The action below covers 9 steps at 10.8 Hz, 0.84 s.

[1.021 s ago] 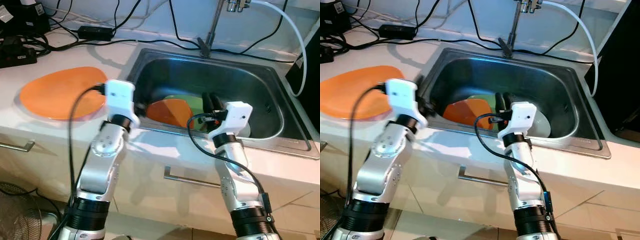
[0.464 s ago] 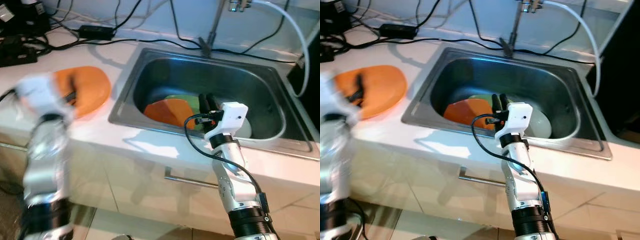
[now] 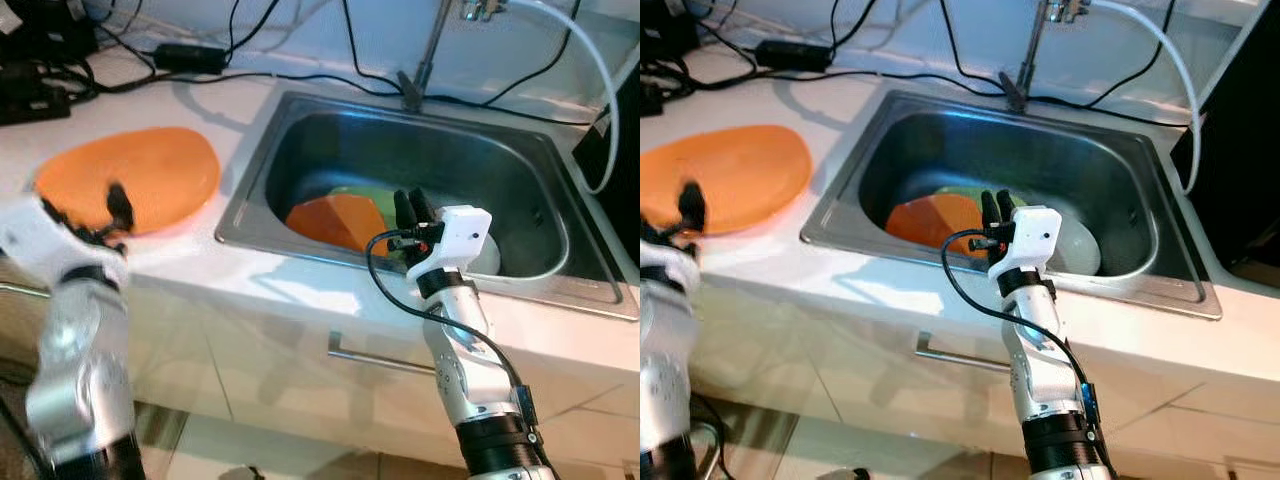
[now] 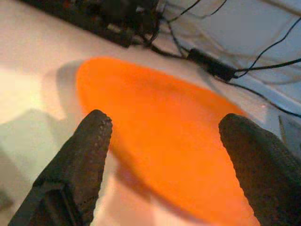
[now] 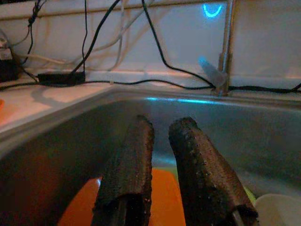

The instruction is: Kitchen organization

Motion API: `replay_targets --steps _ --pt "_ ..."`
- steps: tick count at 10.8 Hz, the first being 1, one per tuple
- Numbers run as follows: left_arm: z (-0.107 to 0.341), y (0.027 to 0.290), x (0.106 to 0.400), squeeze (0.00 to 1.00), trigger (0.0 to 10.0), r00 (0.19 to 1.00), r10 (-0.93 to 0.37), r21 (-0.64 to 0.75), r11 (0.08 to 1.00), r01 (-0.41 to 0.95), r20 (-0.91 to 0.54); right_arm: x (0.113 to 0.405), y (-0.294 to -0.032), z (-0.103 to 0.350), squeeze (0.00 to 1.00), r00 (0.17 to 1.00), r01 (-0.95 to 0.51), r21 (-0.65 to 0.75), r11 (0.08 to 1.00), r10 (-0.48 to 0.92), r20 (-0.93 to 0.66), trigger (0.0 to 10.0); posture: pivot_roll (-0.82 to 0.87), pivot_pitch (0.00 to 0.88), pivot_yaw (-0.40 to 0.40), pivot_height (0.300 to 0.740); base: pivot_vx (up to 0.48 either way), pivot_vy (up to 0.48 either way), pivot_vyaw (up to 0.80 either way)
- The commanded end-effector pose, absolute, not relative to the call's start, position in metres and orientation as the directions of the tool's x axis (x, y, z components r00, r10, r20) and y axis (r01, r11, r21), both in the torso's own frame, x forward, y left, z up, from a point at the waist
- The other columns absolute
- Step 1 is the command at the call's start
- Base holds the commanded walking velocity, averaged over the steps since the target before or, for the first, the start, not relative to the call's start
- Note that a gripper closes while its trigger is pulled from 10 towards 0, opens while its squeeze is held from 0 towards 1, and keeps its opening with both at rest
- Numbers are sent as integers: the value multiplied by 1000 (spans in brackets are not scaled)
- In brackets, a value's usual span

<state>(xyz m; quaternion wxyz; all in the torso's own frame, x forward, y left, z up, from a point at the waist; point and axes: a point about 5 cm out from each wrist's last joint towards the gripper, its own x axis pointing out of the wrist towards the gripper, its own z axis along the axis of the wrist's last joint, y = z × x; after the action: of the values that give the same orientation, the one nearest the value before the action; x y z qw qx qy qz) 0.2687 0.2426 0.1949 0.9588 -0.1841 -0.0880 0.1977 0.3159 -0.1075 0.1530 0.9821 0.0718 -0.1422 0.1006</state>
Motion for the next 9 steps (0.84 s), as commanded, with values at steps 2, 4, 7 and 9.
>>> replay_targets --steps 2,4,7,9 --pt "189 240 261 0 10000 897 439 -442 815 -375 47 316 -108 149 0 945 -221 107 969 186 270 10000 204 138 -73 740 0 0 0" --pt "189 237 260 0 10000 899 438 -521 770 -368 13 316 -109 148 0 945 -221 106 969 186 268 10000 200 137 -71 740 0 0 0" --pt "187 228 267 0 10000 906 416 -685 639 -351 -76 318 -108 150 0 944 -222 104 969 187 270 10000 198 131 -71 740 0 0 0" --pt "194 223 274 0 10000 914 392 -781 535 -321 -107 319 -109 152 0 942 -225 101 969 189 277 10000 194 127 -70 740 0 0 0"
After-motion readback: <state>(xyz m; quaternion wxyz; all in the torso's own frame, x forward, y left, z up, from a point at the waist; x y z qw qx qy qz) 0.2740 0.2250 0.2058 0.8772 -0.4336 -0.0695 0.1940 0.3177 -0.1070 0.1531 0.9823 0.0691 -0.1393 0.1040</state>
